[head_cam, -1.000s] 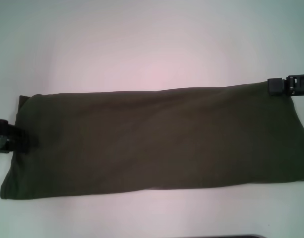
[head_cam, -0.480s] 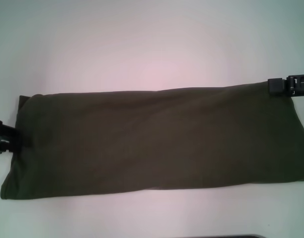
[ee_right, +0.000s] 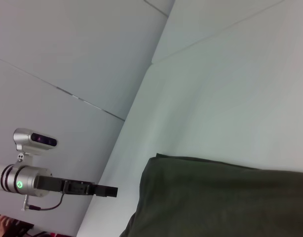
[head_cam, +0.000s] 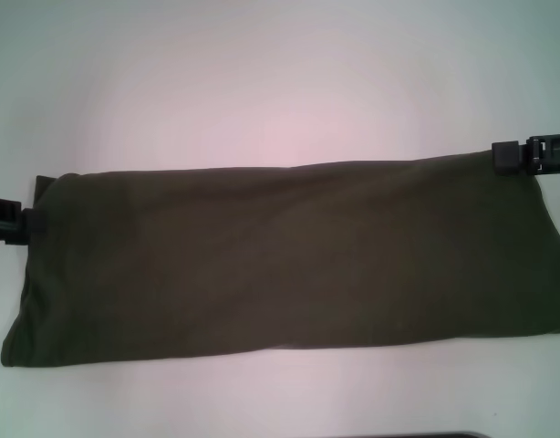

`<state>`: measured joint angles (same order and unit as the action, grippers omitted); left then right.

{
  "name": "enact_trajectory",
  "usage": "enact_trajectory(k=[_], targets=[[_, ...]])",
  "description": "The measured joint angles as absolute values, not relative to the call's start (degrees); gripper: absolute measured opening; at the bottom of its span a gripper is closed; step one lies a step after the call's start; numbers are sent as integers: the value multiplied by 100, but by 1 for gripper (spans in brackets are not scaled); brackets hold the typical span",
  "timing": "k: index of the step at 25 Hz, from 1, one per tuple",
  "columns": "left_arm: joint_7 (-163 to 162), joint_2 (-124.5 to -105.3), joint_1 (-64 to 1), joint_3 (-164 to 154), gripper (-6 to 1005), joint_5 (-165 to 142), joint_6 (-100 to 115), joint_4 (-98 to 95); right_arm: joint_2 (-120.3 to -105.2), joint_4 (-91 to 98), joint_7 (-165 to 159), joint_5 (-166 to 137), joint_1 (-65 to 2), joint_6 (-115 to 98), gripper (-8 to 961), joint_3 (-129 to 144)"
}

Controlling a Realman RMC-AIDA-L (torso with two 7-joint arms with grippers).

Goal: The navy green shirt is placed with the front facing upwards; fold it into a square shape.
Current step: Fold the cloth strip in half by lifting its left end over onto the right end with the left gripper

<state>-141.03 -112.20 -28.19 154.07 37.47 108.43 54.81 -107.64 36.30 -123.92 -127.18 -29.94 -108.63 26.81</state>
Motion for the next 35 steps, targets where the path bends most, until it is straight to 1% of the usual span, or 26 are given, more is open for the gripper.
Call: enact_trajectory(k=[6, 9, 14, 17, 26, 35], targets=[[-14051, -11221, -2816, 15353, 394, 3734, 10781, 5483, -10758, 3630, -12392, -12717, -2993, -10864, 656, 2681], [-14085, -11208, -2823, 15365, 572, 3705, 10762, 5450, -10756, 3630, -12401, -12717, -2994, -10876, 656, 2681], [-14143, -11167, -2806, 15342, 612, 3637, 10745, 5422, -10756, 3630, -12418, -12717, -2998, -10884, 656, 2681], [-14320, -11141, -2799, 15318, 606, 3293, 10607, 5368, -10756, 3630, -12418, -12717, -2990, -10864, 656, 2681], [-14421, -11241, -2801, 15318, 596, 2936, 10247, 5059, -10756, 3630, -12418, -12717, -2952, -10854, 655, 2681], [-14353, -11248, -2873, 14779, 589, 2926, 9868, 4982, -10756, 3630, -12370, -12770, -2944, -10833, 655, 2702]])
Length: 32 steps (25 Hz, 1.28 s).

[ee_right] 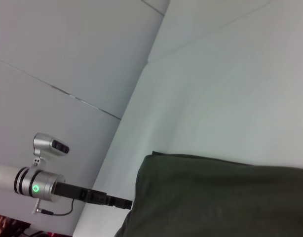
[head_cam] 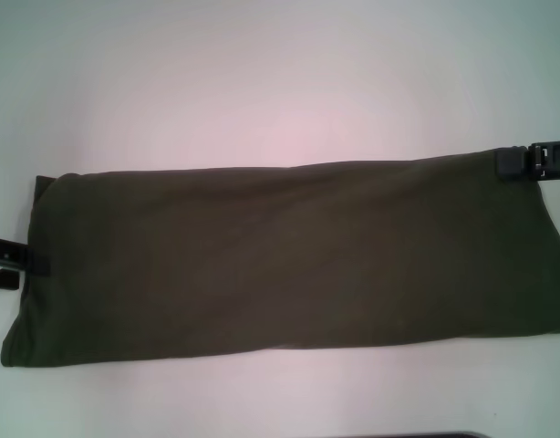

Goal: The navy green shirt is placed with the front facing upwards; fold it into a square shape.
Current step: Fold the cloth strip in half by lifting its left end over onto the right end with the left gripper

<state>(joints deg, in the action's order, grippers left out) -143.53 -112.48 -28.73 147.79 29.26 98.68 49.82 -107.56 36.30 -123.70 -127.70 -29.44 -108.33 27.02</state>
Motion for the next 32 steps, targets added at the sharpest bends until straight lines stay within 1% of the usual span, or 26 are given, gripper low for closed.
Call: enact_trajectory(k=[13, 20, 32], targets=[[-14371, -11213, -3003, 14572, 578, 2927, 9689, 4956, -10761, 3630, -12406, -12806, -2945, -10782, 655, 2725], [-14383, -11252, -3006, 14572, 572, 2927, 9617, 4929, -10755, 3630, -12416, -12806, -2954, -10784, 656, 2725], [-14396, -11258, -3013, 14566, 563, 2927, 9615, 4797, -10740, 3630, -12443, -12805, -2944, -10784, 656, 2724]])
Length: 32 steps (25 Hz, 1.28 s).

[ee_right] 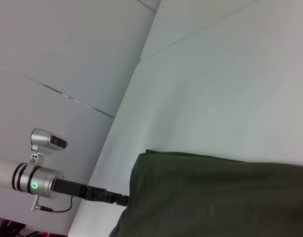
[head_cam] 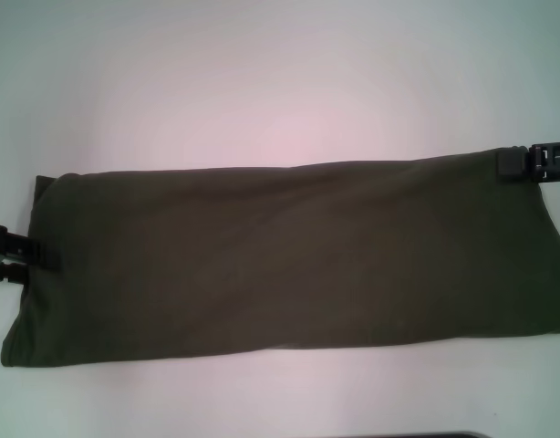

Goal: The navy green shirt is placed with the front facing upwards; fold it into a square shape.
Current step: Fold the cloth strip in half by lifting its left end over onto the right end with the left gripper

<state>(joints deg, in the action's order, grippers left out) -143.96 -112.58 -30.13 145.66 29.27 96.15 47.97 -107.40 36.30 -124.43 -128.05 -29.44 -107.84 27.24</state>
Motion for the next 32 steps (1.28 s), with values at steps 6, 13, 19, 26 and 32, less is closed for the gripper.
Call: enact_trajectory(k=[6, 13, 19, 26, 32], targets=[[-14397, -11274, -3019, 14563, 558, 2927, 9626, 4768, -10739, 3630, -12451, -12805, -2944, -10784, 656, 2724], [-14396, -11287, -3081, 14534, 552, 2926, 9616, 4630, -10738, 3630, -12462, -12805, -2944, -10784, 656, 2724], [-14397, -11338, -3108, 14511, 547, 2927, 9614, 4624, -10739, 3630, -12463, -12805, -2944, -10784, 656, 2724], [-14396, -11386, -3144, 14511, 541, 2926, 9652, 4623, -10737, 3630, -12463, -12805, -2944, -10784, 656, 2724], [-14397, -11441, -3201, 14489, 536, 2927, 9684, 4623, -10733, 3630, -12462, -12805, -2944, -10788, 656, 2724]])
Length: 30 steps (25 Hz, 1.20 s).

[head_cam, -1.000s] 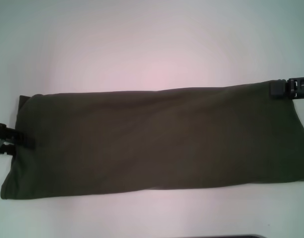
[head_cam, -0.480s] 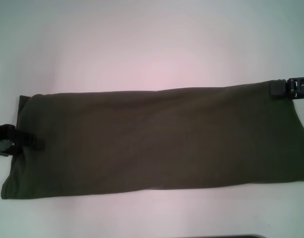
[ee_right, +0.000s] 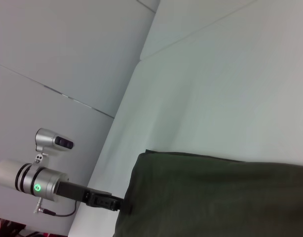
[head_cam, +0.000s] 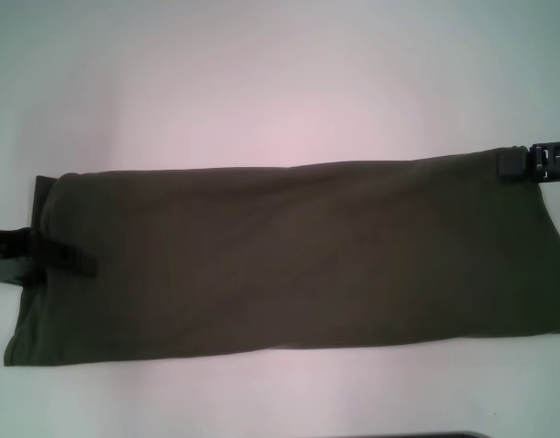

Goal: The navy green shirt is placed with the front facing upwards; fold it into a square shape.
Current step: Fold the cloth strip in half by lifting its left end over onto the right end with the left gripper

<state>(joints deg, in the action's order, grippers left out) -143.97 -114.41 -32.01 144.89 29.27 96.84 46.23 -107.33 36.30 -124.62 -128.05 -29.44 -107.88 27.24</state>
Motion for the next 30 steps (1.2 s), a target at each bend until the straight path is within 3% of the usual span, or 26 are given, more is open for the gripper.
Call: enact_trajectory(k=[15, 26, 30], targets=[[-14555, -11512, -3391, 14398, 524, 3121, 10042, 4621, -10730, 3630, -12463, -12805, -2944, -10818, 655, 2716], [-14600, -11487, -3466, 14366, 296, 3102, 10122, 4613, -10717, 3630, -12467, -12805, -2945, -10827, 655, 2698], [-14606, -11486, -3466, 14371, 146, 3100, 10124, 4605, -10711, 3630, -12469, -12805, -2962, -10828, 655, 2715]])
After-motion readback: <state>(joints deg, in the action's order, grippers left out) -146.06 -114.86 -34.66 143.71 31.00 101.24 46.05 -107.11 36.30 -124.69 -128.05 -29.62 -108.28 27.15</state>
